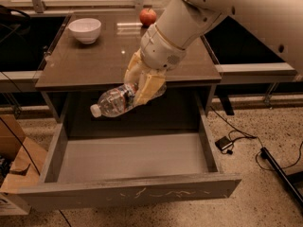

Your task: Place water bottle into top drawer

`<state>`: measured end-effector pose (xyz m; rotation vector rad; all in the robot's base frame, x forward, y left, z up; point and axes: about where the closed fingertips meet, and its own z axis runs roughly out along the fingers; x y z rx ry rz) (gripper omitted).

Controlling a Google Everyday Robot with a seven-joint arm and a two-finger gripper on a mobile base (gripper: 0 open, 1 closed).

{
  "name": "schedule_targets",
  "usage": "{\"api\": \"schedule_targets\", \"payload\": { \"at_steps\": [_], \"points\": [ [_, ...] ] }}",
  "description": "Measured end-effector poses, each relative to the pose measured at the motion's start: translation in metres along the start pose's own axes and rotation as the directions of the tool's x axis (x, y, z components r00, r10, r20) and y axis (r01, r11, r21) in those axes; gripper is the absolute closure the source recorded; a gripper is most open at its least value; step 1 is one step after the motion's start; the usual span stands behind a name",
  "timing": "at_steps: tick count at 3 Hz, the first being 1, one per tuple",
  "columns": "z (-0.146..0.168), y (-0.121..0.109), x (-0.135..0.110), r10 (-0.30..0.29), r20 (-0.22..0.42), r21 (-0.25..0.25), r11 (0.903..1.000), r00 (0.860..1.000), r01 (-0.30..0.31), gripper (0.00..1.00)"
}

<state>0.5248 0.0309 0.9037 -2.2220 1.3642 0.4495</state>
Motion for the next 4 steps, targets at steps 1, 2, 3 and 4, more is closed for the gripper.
{"api": "schedule_targets", "payload": {
  "at_steps": [1,2,3,4],
  "points": [
    [0.031,0.01,0.028,0.06,0.016,-0.023,0.998,0.998,-0.059,1.0],
    [0.065,0.023,0.062,0.126,0.039,-0.035,0.9916,0.991,-0.124,1.0],
    [0.097,0.035,0.098,0.184,0.062,-0.042,0.9824,0.981,-0.182,1.0],
    [0.124,0.051,0.127,0.232,0.062,-0.074,0.971,0.971,-0.227,1.0]
  ]
}}
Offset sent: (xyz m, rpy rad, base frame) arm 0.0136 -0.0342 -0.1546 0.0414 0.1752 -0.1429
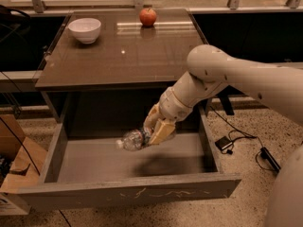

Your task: Place water bottle into top drawer

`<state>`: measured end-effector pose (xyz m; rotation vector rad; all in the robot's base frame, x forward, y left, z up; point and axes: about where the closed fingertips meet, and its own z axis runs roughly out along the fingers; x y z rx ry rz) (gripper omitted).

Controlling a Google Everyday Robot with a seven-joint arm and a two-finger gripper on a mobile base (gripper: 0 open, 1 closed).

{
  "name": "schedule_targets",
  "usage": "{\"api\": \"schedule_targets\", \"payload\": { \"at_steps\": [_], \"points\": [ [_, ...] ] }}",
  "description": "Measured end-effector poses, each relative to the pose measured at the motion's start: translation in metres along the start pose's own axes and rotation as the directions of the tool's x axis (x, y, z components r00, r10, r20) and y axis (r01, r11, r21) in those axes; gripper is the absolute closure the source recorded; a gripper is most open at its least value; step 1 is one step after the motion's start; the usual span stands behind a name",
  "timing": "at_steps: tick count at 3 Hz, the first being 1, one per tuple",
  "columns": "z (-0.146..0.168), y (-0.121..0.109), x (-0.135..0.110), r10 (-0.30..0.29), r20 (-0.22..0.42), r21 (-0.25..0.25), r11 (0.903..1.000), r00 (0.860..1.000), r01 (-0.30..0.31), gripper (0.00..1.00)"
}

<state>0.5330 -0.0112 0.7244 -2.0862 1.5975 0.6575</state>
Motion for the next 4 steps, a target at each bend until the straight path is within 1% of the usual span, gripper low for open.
{"api": "schedule_targets", "payload": {
  "at_steps": [1,2,3,4],
  "points": [
    [0.017,0.01,0.033,0.05,-0.017,-0.026,0.9984,0.999,-0.05,1.0],
    [0.031,0.019,0.06,0.1,-0.02,-0.024,0.9946,0.995,-0.101,0.82],
    [0.042,0.023,0.079,0.146,-0.002,-0.013,0.9892,0.989,-0.146,0.58],
    [0.043,0.023,0.08,0.148,-0.001,-0.013,0.9889,0.989,-0.148,0.35]
  ]
}}
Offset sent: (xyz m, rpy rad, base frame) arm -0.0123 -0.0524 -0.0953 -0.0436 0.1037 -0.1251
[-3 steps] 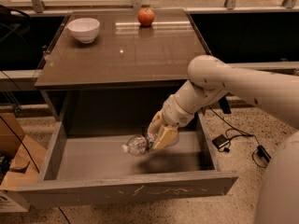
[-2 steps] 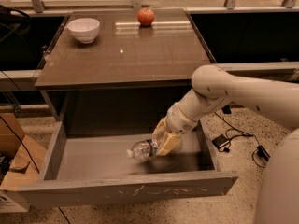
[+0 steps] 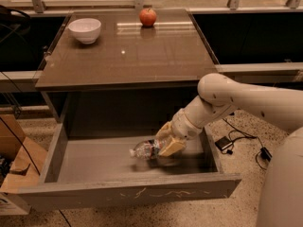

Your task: Place water bottle into top drawer

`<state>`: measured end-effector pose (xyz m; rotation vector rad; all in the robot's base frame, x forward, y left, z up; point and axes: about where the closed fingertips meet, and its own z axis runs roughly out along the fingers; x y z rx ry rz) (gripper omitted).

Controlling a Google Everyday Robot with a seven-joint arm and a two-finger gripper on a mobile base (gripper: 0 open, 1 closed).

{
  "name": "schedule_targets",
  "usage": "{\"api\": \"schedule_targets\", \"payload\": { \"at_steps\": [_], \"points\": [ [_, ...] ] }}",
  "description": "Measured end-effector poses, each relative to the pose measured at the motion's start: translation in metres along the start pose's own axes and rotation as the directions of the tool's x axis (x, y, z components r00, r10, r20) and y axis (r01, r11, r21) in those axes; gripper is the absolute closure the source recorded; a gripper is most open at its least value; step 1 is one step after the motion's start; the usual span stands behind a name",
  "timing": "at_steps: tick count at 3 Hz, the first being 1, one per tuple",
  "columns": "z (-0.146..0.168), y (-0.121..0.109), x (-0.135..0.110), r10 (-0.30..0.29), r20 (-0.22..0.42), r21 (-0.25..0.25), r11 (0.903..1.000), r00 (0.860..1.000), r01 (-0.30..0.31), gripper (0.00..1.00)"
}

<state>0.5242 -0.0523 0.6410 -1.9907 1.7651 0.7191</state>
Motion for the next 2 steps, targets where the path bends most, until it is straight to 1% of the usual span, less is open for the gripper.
{"api": "schedule_targets", "payload": {
  "at_steps": [1,2],
  "points": [
    [0.0,0.0,0.0,0.0,0.0,0.0,1.0,1.0,0.0,0.12],
    [0.0001,0.0,0.0,0.0,0.0,0.0,1.0,1.0,0.0,0.0]
  ]
}}
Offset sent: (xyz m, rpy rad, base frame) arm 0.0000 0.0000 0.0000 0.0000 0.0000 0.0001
